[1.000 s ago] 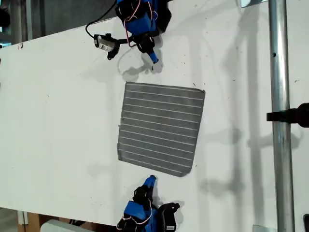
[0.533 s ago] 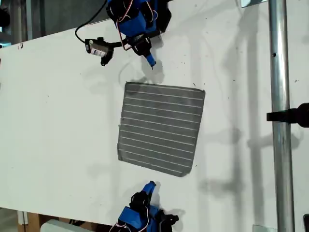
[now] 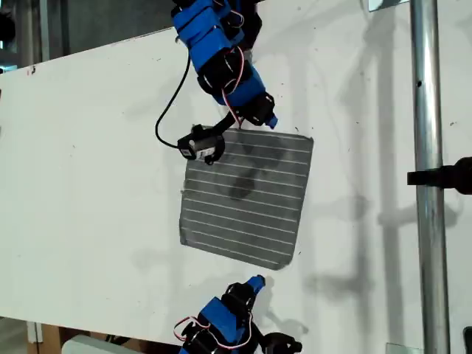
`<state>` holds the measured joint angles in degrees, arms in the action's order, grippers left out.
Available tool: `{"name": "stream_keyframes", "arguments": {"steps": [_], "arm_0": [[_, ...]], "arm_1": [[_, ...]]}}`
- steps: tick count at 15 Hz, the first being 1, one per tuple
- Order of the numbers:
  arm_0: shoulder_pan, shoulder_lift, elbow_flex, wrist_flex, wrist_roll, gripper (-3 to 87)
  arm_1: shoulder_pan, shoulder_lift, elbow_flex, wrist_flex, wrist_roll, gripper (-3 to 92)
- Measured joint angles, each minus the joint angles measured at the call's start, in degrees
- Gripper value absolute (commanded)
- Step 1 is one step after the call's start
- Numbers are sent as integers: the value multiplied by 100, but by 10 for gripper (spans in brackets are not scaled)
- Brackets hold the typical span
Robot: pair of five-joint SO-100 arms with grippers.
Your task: Grasp corners of a towel and fold twice.
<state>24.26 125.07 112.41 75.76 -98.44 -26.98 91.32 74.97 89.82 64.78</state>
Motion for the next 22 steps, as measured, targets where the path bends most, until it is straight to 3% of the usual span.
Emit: {"name": "stream_keyframes", "arguments": {"steps": [2,4,5,7,13,22], "arm_0": [[211,-141,-202,-35,88,-29],[343,-193,-299,-44,246,-23],[369,-229,-299,-26,255,124],[343,-325,-299,123,255,242],[167,-545,-255,18,1380,256],[-105,-545,44,334,1230,258]], "arm_1": [[-211,-334,-352,-26,18,34],[-325,-571,-536,-70,18,136],[-343,-615,-536,-114,18,208],[-343,-650,-536,-193,-149,341],[-105,-1591,-536,-229,-914,355],[492,-3234,-545,-879,-949,345]]}}
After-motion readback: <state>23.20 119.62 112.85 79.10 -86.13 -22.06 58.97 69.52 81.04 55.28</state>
